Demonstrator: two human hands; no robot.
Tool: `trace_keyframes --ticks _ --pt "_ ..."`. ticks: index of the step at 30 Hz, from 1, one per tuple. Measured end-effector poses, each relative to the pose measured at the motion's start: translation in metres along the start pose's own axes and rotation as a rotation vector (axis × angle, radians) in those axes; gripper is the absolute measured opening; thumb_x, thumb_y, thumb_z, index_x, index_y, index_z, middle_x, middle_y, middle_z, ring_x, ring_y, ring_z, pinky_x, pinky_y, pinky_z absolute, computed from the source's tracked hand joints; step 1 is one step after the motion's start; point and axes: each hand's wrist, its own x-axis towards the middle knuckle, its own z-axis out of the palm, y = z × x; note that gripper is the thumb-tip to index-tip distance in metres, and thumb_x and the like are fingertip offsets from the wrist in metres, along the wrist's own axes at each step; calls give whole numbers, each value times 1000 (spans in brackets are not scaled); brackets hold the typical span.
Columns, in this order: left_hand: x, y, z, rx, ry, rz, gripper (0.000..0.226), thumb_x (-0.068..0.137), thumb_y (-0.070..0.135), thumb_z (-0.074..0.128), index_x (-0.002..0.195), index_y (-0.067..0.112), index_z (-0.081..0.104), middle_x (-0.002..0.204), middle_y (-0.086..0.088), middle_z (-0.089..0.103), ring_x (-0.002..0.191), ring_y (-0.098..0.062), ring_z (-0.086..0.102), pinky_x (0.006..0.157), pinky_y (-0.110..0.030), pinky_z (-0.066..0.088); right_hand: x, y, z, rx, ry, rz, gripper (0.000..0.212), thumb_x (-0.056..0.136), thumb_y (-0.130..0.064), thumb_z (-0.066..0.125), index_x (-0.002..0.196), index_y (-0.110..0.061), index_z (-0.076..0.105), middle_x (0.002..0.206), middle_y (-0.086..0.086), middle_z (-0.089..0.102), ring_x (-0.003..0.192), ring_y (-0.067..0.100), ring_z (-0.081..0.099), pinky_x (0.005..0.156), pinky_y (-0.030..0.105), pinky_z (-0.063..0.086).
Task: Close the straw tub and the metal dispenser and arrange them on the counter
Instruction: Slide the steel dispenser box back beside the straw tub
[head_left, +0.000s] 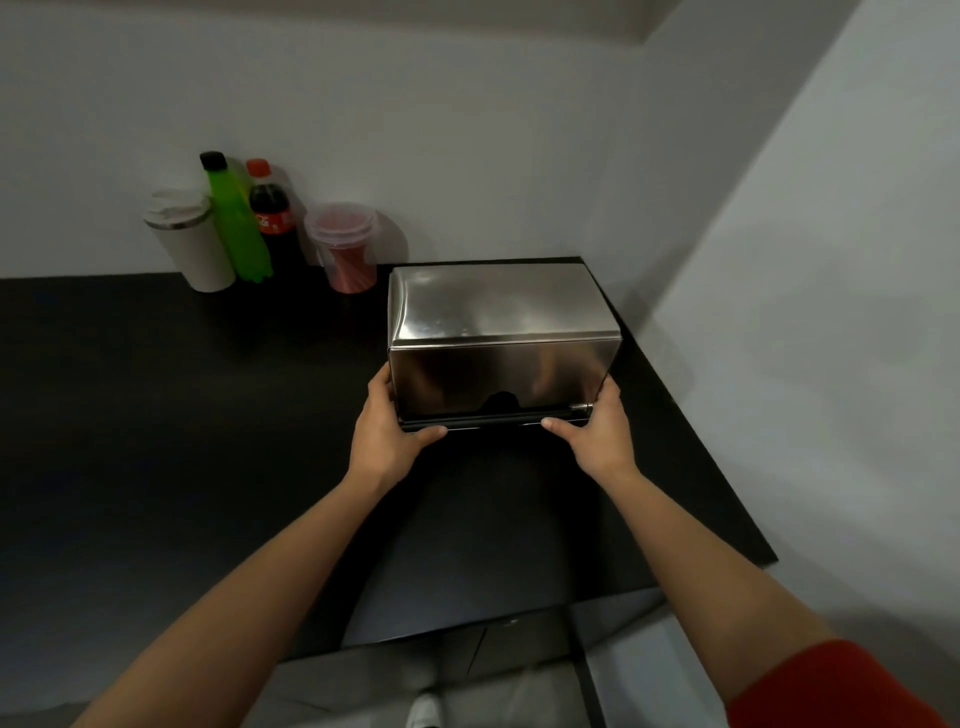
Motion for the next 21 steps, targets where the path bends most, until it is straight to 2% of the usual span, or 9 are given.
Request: trace_keyframes --ticks 8,17,21 --pt "7 -5 2 4 -2 7 101 62 18 85 142 21 24 136 -2 49 124 -20 47 104 -41 41 6 8 2 19 -27 -9 88 69 -15 80 140 -18 28 142 4 43 131 20 39 108 34 33" --pt "24 -4 3 -6 -10 21 104 62 18 85 143 22 21 139 -1 45 127 -18 43 106 -39 38 24 4 7 19 -47 0 87 70 -13 79 140 -16 27 142 6 41 132 22 39 110 40 34" --pt "38 -5 3 -10 -12 18 104 61 18 86 143 23 22 138 -2 46 126 -18 44 105 -37 39 37 2 12 26 -51 -1 87 71 -13 79 141 -16 27 143 5 41 132 21 39 110 37 32"
